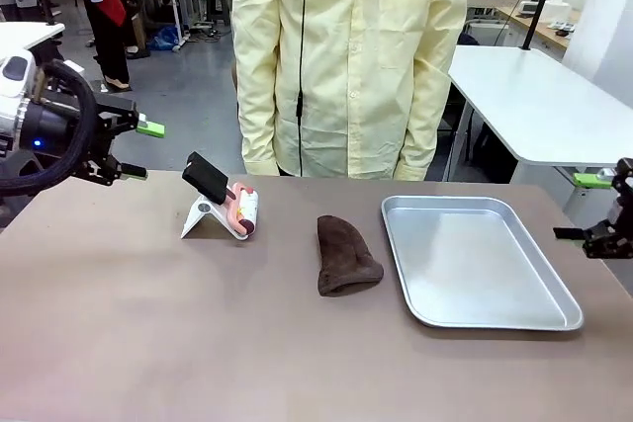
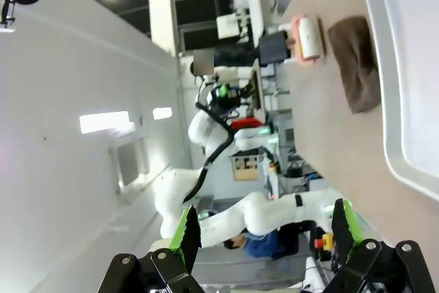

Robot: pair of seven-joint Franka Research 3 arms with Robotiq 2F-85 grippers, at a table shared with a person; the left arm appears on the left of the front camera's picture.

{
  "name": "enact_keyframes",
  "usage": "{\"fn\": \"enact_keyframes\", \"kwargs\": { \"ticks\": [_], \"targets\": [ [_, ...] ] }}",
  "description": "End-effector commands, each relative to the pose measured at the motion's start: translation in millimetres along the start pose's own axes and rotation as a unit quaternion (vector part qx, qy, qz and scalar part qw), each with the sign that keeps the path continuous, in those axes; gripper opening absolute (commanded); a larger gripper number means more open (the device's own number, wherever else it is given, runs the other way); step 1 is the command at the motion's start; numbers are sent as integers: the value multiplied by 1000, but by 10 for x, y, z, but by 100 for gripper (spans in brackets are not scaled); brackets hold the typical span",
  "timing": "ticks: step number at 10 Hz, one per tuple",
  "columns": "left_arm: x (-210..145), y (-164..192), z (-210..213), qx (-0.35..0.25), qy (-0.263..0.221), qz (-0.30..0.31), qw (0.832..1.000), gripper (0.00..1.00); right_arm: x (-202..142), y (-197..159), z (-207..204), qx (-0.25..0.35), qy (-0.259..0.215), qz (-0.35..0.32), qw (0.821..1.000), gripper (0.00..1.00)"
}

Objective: Clean the surface of the table.
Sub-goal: Return the Lint Roller and towel to their original positions.

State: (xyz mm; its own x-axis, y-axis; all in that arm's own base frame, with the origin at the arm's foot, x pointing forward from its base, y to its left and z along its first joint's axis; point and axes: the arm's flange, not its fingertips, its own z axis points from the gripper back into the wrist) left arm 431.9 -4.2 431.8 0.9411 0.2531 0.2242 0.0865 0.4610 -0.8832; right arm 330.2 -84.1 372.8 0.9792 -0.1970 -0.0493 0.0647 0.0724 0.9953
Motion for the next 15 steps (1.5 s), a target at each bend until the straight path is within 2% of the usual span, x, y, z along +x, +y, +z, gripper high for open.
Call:
{"fn": "enact_keyframes", "kwargs": {
  "ticks": [1, 2, 15],
  "targets": [
    [-47, -75, -67, 9, 19, -17, 1000, 100, -180, -132, -290, -26, 30, 7, 999, 100],
    [-47, -75, -67, 9, 19, -17, 1000, 100, 0, 0, 0, 0, 0, 0, 1000, 100],
    [-47, -75, -67, 9, 19, -17, 1000, 100, 0, 0, 0, 0, 0, 0, 1000, 100]
  ]
}}
